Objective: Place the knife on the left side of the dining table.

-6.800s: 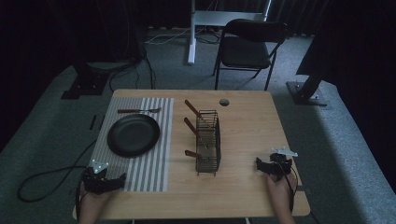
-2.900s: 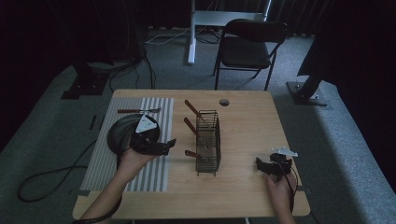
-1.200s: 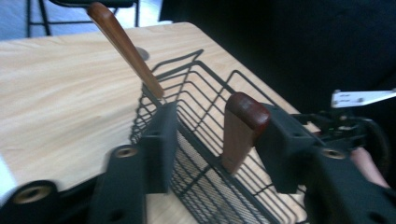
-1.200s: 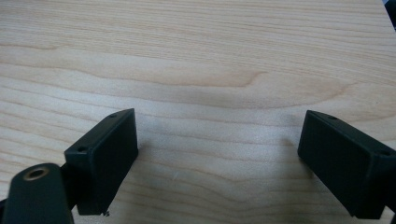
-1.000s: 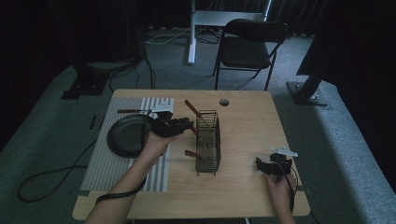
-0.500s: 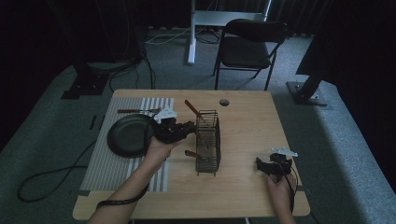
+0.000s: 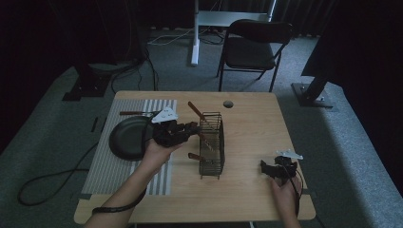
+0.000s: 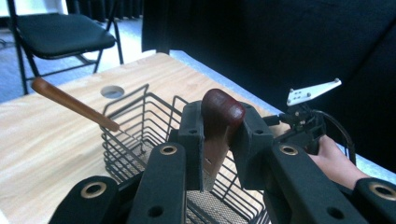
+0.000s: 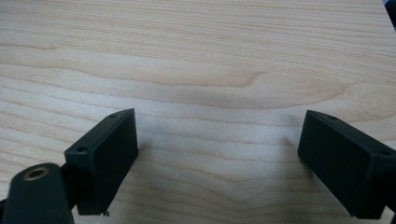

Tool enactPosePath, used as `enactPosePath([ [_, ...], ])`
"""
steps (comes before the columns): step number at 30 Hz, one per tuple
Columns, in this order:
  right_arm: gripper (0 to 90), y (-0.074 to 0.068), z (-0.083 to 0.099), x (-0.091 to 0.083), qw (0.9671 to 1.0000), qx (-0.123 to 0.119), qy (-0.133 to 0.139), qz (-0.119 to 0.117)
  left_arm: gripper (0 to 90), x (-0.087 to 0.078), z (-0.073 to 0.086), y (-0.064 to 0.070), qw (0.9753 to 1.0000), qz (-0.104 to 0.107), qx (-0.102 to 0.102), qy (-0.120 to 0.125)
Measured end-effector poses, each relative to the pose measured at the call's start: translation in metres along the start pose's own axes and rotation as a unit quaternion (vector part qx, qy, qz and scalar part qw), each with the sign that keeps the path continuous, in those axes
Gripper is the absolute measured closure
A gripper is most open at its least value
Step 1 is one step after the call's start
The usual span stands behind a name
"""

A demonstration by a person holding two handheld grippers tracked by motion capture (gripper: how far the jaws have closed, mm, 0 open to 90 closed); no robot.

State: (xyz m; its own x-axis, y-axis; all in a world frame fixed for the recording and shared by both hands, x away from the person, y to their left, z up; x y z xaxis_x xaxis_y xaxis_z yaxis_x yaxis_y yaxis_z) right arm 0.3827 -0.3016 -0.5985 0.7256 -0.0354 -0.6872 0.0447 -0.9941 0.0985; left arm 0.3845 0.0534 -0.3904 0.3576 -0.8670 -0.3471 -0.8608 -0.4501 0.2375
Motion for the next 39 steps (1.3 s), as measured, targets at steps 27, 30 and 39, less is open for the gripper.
enactPosePath([
  [27,11.1,0.000,0.000,0.000,1.0000,-0.001,0.000,0.000,76.0,-0.069,-0.034,0.012,0.9979,-0.009,0.015,0.062],
  [30,11.1,0.000,0.000,0.000,1.0000,-0.001,0.000,0.000,76.0,-0.085,-0.035,0.009,0.9971,-0.022,0.018,0.071],
  [39,11.1,0.000,0.000,0.000,1.0000,0.000,0.000,0.000,76.0,-0.107,-0.019,-0.004,0.9966,-0.047,0.009,0.067],
])
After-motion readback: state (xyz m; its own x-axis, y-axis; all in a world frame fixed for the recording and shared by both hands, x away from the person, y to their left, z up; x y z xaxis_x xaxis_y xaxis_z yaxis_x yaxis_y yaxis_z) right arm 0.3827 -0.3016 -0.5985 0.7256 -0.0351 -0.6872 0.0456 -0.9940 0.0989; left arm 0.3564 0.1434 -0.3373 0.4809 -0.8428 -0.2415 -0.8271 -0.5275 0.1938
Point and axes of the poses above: each handheld gripper's, and its own axes: x roughly forward along the jaws, z roughly out of its underside, y roughly to its right, the point moved 7 cm from there along x, roughly forward along the jaws, and after that the axes turned 9 degrees about z, right-handed, at the moved point
